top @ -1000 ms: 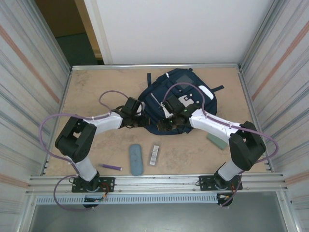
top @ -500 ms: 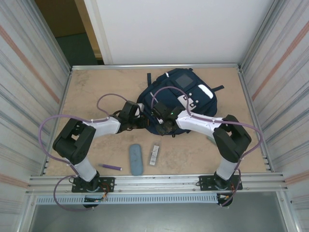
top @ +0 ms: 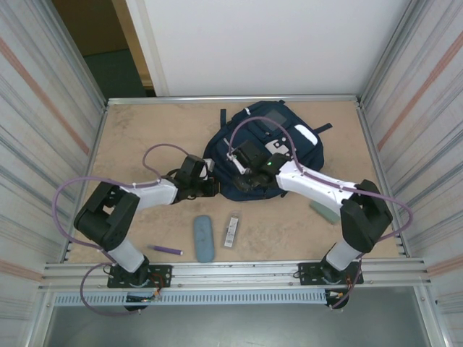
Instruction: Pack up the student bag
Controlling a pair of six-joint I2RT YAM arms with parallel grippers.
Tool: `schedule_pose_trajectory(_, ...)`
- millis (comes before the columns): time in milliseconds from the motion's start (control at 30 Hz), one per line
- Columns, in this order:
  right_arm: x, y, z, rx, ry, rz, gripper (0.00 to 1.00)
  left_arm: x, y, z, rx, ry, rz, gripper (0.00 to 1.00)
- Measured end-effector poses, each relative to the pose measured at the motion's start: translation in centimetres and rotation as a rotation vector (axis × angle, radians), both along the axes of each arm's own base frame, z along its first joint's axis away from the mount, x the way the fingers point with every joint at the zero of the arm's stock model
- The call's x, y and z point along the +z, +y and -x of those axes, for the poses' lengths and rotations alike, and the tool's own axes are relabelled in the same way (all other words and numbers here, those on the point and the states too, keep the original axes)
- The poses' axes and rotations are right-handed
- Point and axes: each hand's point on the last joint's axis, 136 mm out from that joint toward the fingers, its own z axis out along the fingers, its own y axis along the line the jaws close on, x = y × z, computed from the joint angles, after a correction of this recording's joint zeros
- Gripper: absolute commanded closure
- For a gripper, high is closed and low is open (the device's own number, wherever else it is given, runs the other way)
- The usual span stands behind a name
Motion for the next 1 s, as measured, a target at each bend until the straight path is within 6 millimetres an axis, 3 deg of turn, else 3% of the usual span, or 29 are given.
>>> schedule_pose_trajectory(67, 0.8, -0.5, -1.3, -0.012, -0.02, -0.014, 0.51, 0.0, 0.2, 0.5, -0.004, 0.016, -0.008, 0.89)
schedule_pose_trajectory(167, 0.2, -1.9, -2.5, -0.029, -0.011, 0.009, 0.47, 0.5, 0.5, 1.7, -0.014, 0.034, -0.013, 0.88)
schedule_pose_trajectory(467, -5.4, -2.0, -1.7, 0.022, 0.094, 0.148, 0.46, 6.4, 0.5, 2.8, -0.018, -0.039, 0.086, 0.79)
schedule_pose_trajectory(600, -6.0, -2.1, -2.1, 0.025, 0.049, 0.215, 0.53, 8.2, 0.0, 3.2, -0.018, -0.046, 0.146, 0.73)
schedule_pose_trajectory(767, -5.5, -1.2, -2.1, 0.055, -0.075, 0.302, 0.86, 10.1, -0.9, 3.3, -0.011, -0.066, 0.219, 0.71)
schedule_pose_trajectory(867, -4.9, -0.9, -1.9, 0.052, -0.122, 0.298, 0.98, 10.5, -1.5, 3.2, -0.005, -0.063, 0.247, 0.7)
schedule_pose_trajectory(1000, -2.5, -1.2, -2.2, 0.026, -0.155, 0.236, 1.0, 10.8, -3.0, 2.7, -0.015, -0.06, 0.269, 0.7)
